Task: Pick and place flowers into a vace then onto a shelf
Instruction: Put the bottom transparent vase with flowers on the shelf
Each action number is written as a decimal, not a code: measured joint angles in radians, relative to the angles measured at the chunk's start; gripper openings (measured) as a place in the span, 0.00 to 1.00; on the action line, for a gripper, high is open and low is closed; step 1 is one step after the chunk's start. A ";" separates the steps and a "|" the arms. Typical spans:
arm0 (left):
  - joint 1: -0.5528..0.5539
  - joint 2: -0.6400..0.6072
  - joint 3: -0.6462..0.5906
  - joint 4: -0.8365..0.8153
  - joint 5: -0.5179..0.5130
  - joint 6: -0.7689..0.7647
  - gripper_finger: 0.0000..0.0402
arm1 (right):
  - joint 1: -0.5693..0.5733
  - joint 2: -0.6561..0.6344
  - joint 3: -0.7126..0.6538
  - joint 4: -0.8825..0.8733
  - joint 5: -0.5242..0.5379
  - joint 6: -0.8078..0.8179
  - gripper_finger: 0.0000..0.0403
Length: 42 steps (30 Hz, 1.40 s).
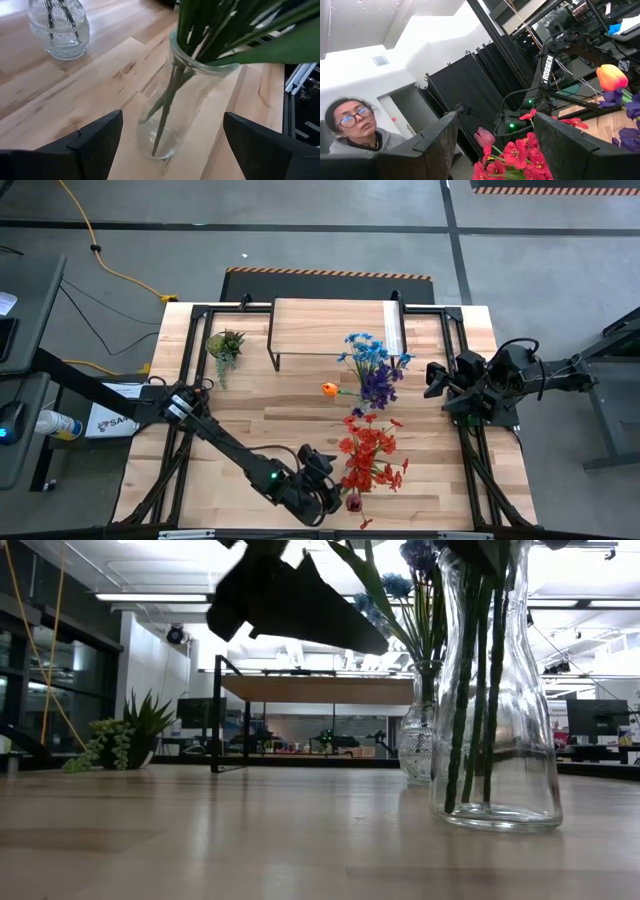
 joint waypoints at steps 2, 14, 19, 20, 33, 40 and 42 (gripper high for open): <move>0.009 0.000 0.000 0.002 0.010 0.003 0.94 | 0.000 0.000 0.000 0.000 0.000 0.000 0.63; 0.026 0.011 -0.001 0.069 0.050 0.097 0.94 | 0.000 0.000 0.000 0.000 0.002 -0.004 0.63; 0.043 0.011 -0.001 0.075 0.068 0.105 0.94 | 0.000 0.000 0.000 0.000 0.003 -0.008 0.63; 0.051 0.011 -0.001 0.078 0.067 0.109 0.94 | 0.000 0.000 0.000 0.000 0.003 -0.008 0.63; 0.115 0.012 0.000 0.156 0.151 0.213 0.94 | 0.000 0.000 0.000 0.000 0.003 -0.008 0.63; 0.112 0.012 0.000 0.142 0.171 0.213 0.94 | 0.000 0.000 0.000 0.000 0.003 -0.014 0.63; 0.112 0.012 0.000 0.142 0.170 0.213 0.94 | 0.000 0.000 0.000 0.000 0.003 -0.018 0.63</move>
